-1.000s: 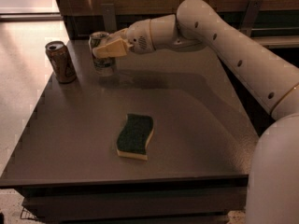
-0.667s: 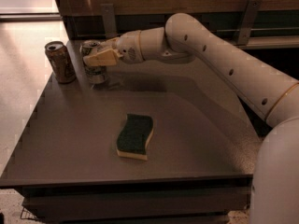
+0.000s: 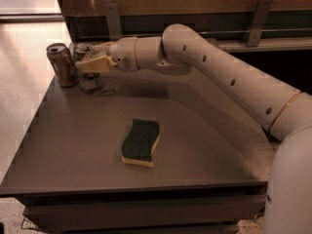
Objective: Move 7up can near orange can
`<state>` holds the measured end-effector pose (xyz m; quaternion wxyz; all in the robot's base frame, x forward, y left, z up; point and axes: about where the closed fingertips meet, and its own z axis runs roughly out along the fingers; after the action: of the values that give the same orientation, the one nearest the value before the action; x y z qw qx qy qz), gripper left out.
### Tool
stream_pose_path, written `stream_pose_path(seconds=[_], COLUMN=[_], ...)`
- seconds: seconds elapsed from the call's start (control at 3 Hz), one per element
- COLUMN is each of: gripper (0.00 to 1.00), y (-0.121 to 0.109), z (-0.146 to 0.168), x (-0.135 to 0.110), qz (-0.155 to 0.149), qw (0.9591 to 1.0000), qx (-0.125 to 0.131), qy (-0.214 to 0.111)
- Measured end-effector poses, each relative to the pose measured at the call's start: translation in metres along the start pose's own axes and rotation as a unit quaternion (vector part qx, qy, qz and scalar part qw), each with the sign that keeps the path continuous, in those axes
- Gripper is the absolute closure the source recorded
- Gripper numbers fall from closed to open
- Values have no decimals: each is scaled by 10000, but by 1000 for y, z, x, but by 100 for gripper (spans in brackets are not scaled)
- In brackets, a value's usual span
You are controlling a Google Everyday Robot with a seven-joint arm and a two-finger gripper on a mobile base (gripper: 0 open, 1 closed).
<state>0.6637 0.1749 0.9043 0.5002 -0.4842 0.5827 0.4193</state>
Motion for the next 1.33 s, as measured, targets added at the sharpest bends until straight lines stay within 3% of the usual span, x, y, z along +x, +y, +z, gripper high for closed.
stream_pose_path(seconds=[0.33, 0.67, 1.33], gripper=[85, 54, 8], y=[2, 4, 7], z=[3, 6, 11], x=[-1, -1, -2], qz=[-22, -23, -25], qw=[10000, 10000, 10000], qx=[-17, -48, -88], qy=[-11, -13, -15])
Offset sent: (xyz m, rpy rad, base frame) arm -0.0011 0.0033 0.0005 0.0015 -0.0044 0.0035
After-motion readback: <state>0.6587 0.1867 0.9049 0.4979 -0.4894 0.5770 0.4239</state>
